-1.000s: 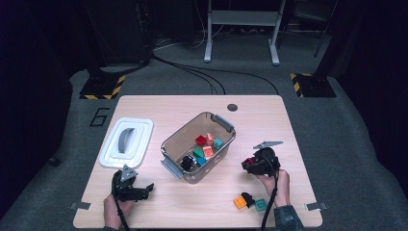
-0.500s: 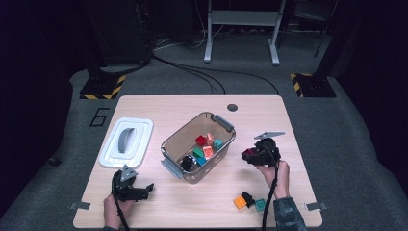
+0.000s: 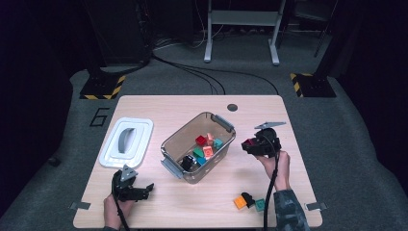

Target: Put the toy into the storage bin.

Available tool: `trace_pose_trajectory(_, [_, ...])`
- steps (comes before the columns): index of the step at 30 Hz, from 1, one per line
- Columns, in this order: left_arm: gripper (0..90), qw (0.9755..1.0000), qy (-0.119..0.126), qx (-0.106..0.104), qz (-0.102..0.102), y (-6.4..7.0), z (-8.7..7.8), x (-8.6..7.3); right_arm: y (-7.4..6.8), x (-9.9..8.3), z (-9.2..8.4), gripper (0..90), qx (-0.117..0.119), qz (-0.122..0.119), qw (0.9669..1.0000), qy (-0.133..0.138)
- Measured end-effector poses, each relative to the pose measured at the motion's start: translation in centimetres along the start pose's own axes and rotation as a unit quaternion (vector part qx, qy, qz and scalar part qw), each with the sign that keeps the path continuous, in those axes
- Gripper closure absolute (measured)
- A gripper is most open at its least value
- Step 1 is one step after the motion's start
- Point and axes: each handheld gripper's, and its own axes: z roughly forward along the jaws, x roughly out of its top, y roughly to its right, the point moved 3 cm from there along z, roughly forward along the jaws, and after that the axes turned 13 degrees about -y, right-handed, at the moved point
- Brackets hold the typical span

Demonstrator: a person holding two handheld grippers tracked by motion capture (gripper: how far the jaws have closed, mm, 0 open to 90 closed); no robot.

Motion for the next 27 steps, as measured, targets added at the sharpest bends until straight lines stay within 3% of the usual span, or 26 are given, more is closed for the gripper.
trace_pose_trajectory(10, [5.7,1.0,0.0,0.0,0.0,0.0,0.0,0.0,0.2,2.0,-1.0,46.8,-0.01,0.001,0.9999,0.01])
trace_pose_trajectory(13, [5.7,1.0,0.0,0.0,0.0,0.0,0.0,0.0,0.3,2.6,-1.3,46.8,-0.014,-0.009,0.9997,0.015])
trace_pose_trajectory(15, [5.7,1.0,0.0,0.0,0.0,0.0,0.0,0.0,0.2,3.0,-1.6,46.8,-0.015,0.0,0.9997,0.017])
trace_pose_trajectory(27, [5.7,1.0,0.0,0.0,0.0,0.0,0.0,0.0,-0.4,5.3,-2.8,46.8,-0.031,-0.019,0.9988,0.032])
